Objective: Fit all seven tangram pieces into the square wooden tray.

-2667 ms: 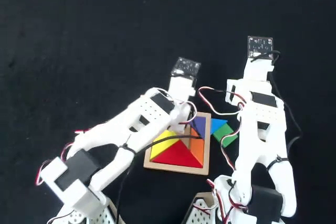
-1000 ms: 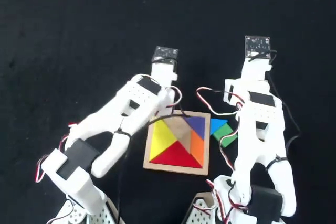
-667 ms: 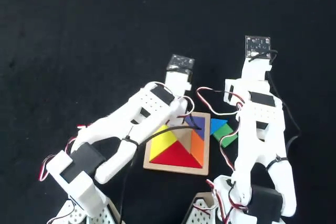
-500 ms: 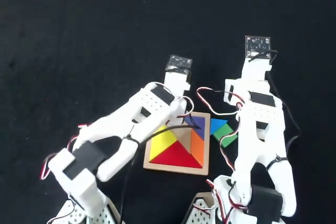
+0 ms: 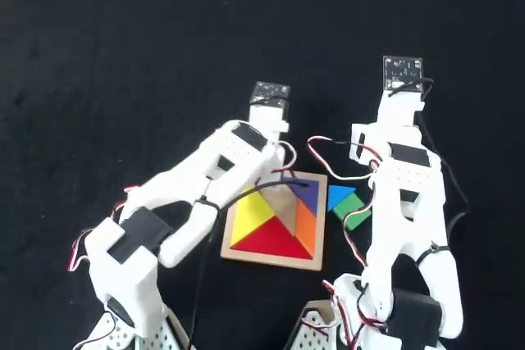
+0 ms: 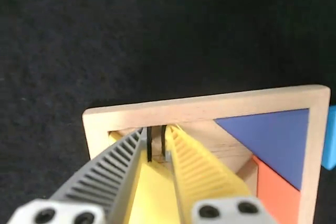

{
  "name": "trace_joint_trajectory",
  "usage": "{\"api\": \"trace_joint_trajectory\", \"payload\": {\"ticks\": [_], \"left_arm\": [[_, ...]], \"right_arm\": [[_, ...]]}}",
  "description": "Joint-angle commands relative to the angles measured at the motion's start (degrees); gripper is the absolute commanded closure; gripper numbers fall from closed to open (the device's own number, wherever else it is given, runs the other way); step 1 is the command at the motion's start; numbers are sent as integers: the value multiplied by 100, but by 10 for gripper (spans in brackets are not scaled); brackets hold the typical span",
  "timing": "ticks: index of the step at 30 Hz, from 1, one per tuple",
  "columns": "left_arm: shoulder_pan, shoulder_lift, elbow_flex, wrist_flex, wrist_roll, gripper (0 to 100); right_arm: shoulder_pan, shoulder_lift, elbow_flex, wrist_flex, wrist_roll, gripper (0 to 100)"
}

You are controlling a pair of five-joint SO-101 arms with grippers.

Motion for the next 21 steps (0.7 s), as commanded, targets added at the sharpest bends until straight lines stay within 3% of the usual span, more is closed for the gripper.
{"api": "trace_joint_trajectory", "payload": {"ticks": [1,6,18,21], "left_arm": [[-541,-35,-286,18,26,931],[-998,-44,-198,70,422,931],[-1367,-53,-365,35,413,930],[-1323,-53,-664,62,-70,928]], "right_arm": [[-79,66,-180,-97,105,987],[-88,66,-180,-97,167,987],[-88,66,-171,-88,158,987],[-88,66,-171,-88,149,987]]}}
